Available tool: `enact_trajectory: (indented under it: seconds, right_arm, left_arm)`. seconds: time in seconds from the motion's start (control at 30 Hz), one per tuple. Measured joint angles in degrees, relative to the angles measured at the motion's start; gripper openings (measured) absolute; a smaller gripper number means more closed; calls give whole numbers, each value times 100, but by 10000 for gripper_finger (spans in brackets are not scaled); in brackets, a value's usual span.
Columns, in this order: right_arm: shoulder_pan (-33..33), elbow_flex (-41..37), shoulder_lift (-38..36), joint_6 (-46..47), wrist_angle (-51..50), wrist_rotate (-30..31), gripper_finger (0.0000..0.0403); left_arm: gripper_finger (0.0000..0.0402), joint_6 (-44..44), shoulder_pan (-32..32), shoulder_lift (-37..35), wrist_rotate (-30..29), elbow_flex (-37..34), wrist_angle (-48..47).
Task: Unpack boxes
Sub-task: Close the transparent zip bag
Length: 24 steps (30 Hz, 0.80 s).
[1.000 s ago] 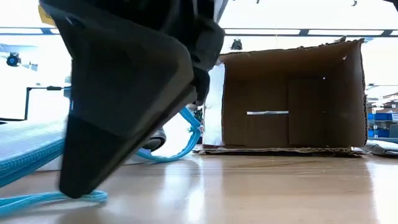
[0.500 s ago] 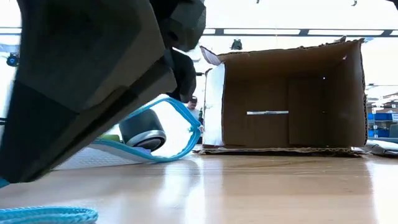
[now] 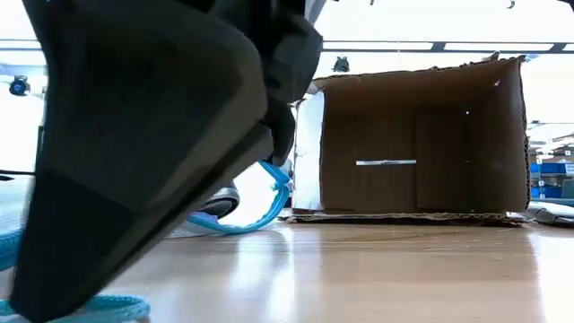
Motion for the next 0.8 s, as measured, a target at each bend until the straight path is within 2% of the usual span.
enact_trajectory:
  seconds: [0.27,0.47,0.6,0.8]
  right_arm:
    - [-8,-2,21,64,-73,-30,0]
    - [-13,-4,27,78,-65,-43,0]
    - [-13,-9,30,99,-65,-46,0]
    - [-11,-9,34,167,-65,-45,0]
  left_arm:
    - [80,481,9,-129,-30,386,46]
    - [80,826,97,167,-105,806,76]
    - [80,718,286,459,-181,872,82]
    - [80,447,420,712,122,883,188]
